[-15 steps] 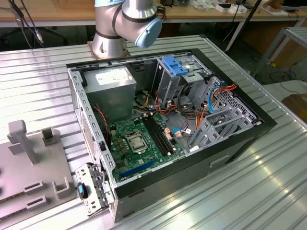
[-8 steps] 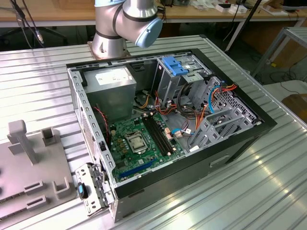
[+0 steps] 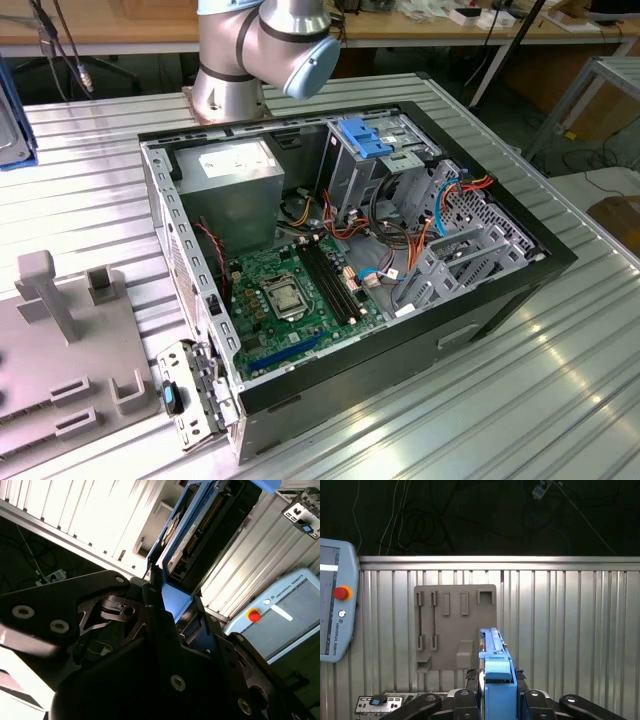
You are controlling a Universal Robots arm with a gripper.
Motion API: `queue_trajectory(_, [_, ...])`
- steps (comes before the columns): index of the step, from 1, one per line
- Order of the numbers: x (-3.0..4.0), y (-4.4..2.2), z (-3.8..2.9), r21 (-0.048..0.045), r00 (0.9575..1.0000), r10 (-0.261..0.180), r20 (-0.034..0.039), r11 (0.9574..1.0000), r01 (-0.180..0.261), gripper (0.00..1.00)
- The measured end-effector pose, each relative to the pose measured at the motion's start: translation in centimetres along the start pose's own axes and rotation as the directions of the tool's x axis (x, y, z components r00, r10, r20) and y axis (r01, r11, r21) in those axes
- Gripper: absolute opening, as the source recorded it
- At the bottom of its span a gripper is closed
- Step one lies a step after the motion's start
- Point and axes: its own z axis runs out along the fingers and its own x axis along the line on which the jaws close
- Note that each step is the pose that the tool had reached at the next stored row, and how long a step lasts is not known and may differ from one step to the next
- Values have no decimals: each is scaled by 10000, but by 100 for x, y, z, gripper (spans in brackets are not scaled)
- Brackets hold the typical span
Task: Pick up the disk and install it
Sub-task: 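Pick up the disk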
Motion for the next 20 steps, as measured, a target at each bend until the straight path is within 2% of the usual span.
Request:
queue_trajectory(2, [-1,-70,3,0,10000,1,0,10000,-1,37])
queue_trajectory(20, [-2,-412,16,0,10000,1,0,10000,-1,37])
